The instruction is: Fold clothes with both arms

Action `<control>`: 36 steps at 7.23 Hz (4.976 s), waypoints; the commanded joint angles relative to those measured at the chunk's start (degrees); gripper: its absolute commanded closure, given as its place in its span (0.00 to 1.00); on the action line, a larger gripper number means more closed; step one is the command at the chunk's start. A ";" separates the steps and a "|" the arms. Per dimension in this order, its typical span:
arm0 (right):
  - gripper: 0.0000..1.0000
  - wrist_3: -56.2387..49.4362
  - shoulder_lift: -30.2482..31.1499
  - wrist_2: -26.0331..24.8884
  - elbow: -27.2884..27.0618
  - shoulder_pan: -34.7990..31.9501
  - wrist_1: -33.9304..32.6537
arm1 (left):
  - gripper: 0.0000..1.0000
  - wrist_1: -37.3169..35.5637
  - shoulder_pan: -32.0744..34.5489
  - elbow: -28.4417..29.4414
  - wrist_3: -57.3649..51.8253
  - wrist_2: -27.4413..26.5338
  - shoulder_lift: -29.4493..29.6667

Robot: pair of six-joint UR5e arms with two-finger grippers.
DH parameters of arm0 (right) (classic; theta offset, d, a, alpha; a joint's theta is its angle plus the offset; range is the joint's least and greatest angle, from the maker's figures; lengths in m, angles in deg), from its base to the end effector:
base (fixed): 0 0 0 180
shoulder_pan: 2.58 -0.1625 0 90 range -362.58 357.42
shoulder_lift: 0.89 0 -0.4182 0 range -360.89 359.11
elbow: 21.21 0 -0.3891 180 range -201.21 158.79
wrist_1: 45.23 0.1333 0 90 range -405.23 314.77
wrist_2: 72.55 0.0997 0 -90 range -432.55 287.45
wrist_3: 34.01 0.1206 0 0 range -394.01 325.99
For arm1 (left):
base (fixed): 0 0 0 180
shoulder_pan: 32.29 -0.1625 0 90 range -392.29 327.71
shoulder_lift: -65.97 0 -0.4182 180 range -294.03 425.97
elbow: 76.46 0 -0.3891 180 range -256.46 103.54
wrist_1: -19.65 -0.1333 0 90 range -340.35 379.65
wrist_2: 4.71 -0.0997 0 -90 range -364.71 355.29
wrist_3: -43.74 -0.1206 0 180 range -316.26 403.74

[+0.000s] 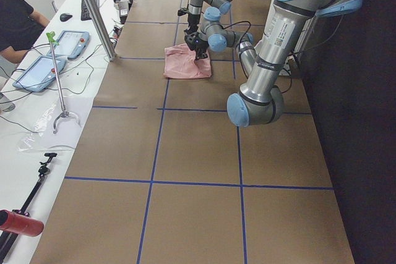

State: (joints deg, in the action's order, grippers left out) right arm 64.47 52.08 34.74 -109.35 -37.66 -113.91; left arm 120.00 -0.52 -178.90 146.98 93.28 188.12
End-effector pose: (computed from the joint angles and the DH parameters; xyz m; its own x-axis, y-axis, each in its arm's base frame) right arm -0.5340 -0.4941 0.2527 0.3958 0.4501 0.8005 -0.4088 0.8669 -0.2852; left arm 0.4952 -0.4438 0.2304 0.3781 -0.5010 -0.7785 0.5252 0.8086 -0.2652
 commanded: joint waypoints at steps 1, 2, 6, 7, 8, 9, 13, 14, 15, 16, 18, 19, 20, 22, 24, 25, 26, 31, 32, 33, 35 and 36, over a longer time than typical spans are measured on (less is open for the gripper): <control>0.69 -0.48 -11.35 0.20 19.13 -5.50 6.13 | 0.35 10.60 7.83 16.07 -4.68 0.09 4.83; 0.01 -0.91 -13.40 -0.15 25.50 -7.09 10.28 | 0.00 11.09 11.26 18.31 -9.42 0.18 5.72; 0.00 -8.63 -13.42 0.37 27.85 -11.39 10.15 | 0.00 11.54 14.01 19.57 -16.13 1.84 5.64; 0.00 -13.18 -12.72 3.60 27.67 -14.19 9.28 | 0.00 11.62 16.37 19.30 -19.63 5.77 5.21; 0.00 -18.79 -11.84 7.11 26.54 -17.35 5.70 | 0.00 11.19 19.43 18.78 -24.45 10.42 4.68; 0.00 -27.55 -9.40 9.32 21.74 -20.95 -1.21 | 0.00 10.84 23.03 15.90 -29.63 13.68 2.15; 0.00 -73.78 8.50 17.66 3.89 -36.77 -22.35 | 0.00 6.38 40.95 9.64 -72.18 20.04 -11.03; 0.00 -81.26 13.78 25.18 1.59 -42.90 -23.68 | 0.00 1.74 45.17 8.50 -85.01 20.13 -12.80; 0.00 -91.26 17.92 29.17 0.78 -48.44 -24.65 | 0.00 -2.05 49.22 8.32 -98.36 20.31 -14.47; 0.00 -101.10 22.66 29.38 -1.31 -51.20 -28.66 | 0.00 -4.52 53.52 8.40 -109.29 20.57 -16.75; 0.00 -109.80 28.23 29.21 -2.56 -54.74 -30.46 | 0.00 -3.68 56.47 8.49 -113.35 37.00 -25.07; 0.00 -109.73 28.94 28.60 -1.96 -54.74 -30.37 | 0.00 -1.75 56.21 9.45 -114.57 33.44 -29.91; 0.00 -109.47 29.64 28.68 -2.82 -54.74 -30.46 | 0.00 0.35 55.68 10.76 -114.58 28.45 -30.56; 0.00 -109.11 32.54 28.94 -4.32 -54.74 -30.46 | 0.00 -7.91 55.59 9.91 -113.88 28.66 -29.00; 0.00 -109.03 33.34 28.77 -4.06 -54.74 -30.46 | 0.00 -14.55 55.68 9.55 -113.97 29.53 -26.36; 0.00 -108.94 33.78 28.77 -4.15 -54.74 -30.46 | 0.00 -14.13 55.68 11.20 -114.49 32.41 -27.22; 0.00 -108.50 33.78 28.68 -4.15 -54.74 -30.46 | 0.00 -13.78 55.68 13.83 -115.10 32.79 -27.23; 0.00 -105.95 34.75 28.15 -4.23 -54.83 -30.37 | 0.00 -13.60 55.68 14.29 -116.17 32.79 -27.32; 0.00 -105.34 34.57 28.15 -4.32 -54.83 -29.85 | 0.00 -13.60 55.68 14.21 -116.17 32.88 -27.23; 0.00 -102.98 35.09 26.76 -4.24 -54.74 -26.62 | 0.00 -13.51 55.68 14.12 -116.16 32.88 -27.23; 0.00 -98.75 35.36 25.16 -4.15 -54.74 -22.99 | 0.00 -13.51 55.68 14.12 -116.16 32.88 -27.23; 0.00 -98.65 35.45 25.25 -4.15 -54.74 -23.07 | 0.00 -13.51 55.68 14.03 -116.08 32.88 -27.23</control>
State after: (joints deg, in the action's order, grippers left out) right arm -35.25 87.42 60.18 -113.51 -92.41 -137.67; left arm 106.49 55.16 -164.81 30.84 126.16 160.89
